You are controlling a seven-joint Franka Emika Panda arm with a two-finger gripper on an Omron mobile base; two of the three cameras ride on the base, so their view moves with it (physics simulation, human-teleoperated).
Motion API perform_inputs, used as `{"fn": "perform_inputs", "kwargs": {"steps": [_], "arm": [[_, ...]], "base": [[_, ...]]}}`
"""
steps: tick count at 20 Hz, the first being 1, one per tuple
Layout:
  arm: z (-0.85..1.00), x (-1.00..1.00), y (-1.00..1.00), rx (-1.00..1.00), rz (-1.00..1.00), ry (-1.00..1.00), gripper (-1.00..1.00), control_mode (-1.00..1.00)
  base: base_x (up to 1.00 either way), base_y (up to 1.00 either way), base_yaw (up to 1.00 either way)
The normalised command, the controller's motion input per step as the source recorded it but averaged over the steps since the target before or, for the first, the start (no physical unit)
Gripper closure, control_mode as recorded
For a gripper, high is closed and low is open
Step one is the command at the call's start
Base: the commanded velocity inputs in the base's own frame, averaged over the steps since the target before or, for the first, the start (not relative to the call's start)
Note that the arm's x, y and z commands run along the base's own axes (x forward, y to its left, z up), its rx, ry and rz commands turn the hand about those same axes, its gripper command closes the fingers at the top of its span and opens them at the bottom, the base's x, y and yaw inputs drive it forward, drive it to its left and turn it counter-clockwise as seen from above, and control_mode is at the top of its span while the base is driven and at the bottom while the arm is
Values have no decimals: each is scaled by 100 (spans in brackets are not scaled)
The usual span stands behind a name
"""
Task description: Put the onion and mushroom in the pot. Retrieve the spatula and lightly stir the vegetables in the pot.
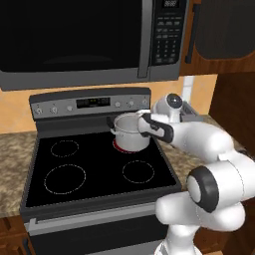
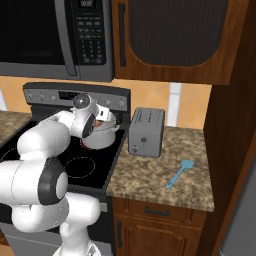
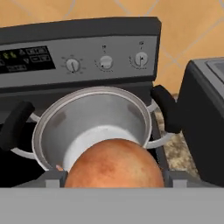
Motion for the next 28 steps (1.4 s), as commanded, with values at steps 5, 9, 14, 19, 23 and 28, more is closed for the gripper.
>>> {"fn": "perform_inputs", "kwargs": {"steps": [5,9,14,19,23,28], "arm": [[-47,80,18,0,-6,0,100,-100],[-29,66,23,0,-7,0,-100,-100],[-4,48,27,0,-6,0,-100,-100],[0,30,24,0,-6,0,-100,-100],[6,-44,1,0,0,0,-100,-100],[45,-100,-39,0,0,0,-100,-100]], "base": [[0,0,0],[0,0,0],[0,0,0],[0,0,0],[0,0,0],[0,0,0]]}}
